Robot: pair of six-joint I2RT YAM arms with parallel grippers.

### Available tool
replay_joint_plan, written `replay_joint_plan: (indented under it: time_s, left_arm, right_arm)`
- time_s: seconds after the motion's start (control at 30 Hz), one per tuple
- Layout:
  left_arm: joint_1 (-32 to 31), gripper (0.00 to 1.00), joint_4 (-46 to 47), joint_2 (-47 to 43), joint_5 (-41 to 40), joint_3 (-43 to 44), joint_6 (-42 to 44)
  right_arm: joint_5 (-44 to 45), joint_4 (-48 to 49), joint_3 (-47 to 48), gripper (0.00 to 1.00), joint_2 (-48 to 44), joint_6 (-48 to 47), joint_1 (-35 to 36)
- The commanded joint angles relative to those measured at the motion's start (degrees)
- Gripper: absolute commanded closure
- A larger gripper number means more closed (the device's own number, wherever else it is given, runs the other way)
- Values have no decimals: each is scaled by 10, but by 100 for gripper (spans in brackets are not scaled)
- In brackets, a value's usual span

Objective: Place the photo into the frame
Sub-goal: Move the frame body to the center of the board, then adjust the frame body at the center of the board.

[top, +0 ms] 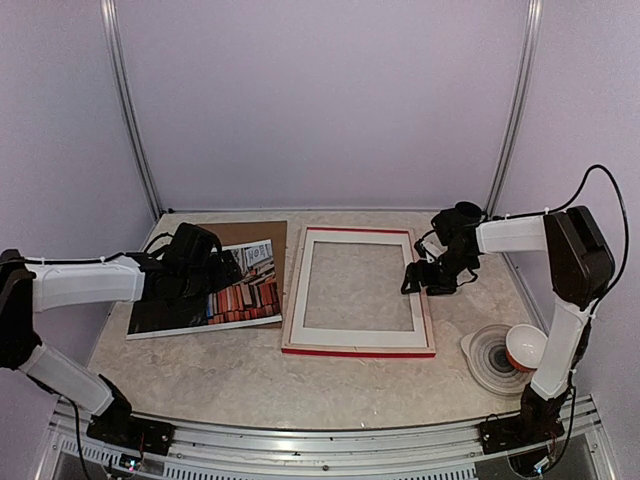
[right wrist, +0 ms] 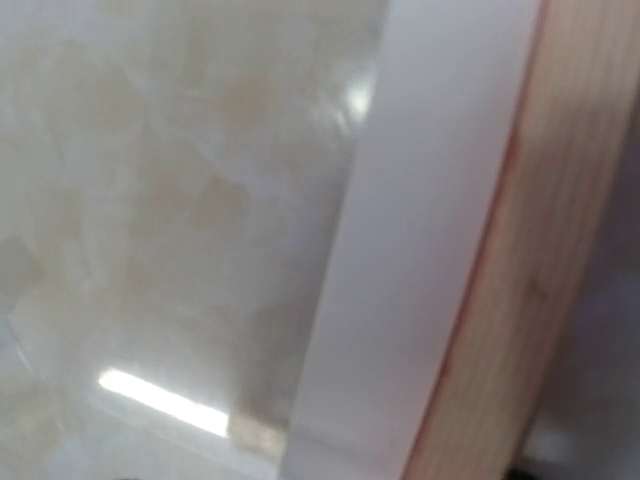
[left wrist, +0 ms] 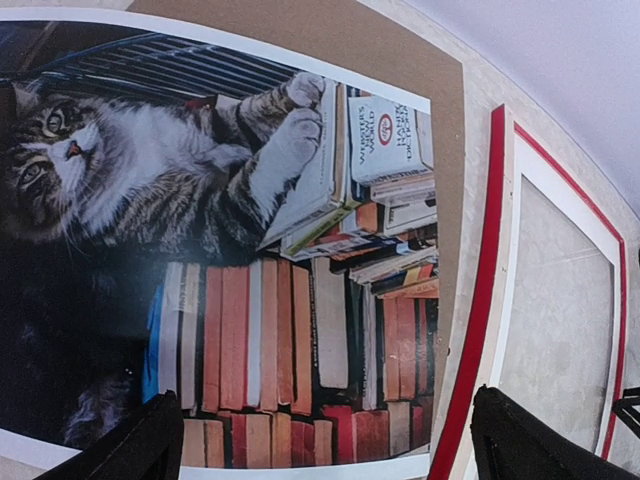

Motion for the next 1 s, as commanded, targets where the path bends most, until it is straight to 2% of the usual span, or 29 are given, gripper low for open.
replay_joint_plan:
  time_s: [0.0,0.03,0.13,0.27,0.4,0.53,0.67,0.77,0.97]
  left_arm:
    - [24,1,-27,-30,-22,-21,10]
    - [33,1,-27,-33,-16,-27,10]
    - [53,1,-25,-45,1,-47,3]
    - [47,1,-41,-70,-12,-64,-17]
    - [21,1,-61,-111,-33,-77,-51]
    - [-9,1,-61,-142,-48,-85,-70]
    - [-46,1,-52,-135,-58,-70,-68]
    - [-79,1,-82,-123,-85,-38,-61]
    - [-94,1,-122,-122,-132,-4,-56]
  right_arm:
    - [36,-2,9,6,-23,-6,7]
    - [47,0,5,1,-36,-8,7]
    - [62,4,2,1,-69,-13,9]
    - [66,-7,28,1,-97,-25,24]
    - [57,-17,80,1,-97,-42,51]
    - [5,-1,120,1,-77,-48,72]
    - [-10,50,105,1,-71,-54,92]
    - [-24,87,96,1,-64,-47,95]
    - [-27,82,139,1,-46,-46,97]
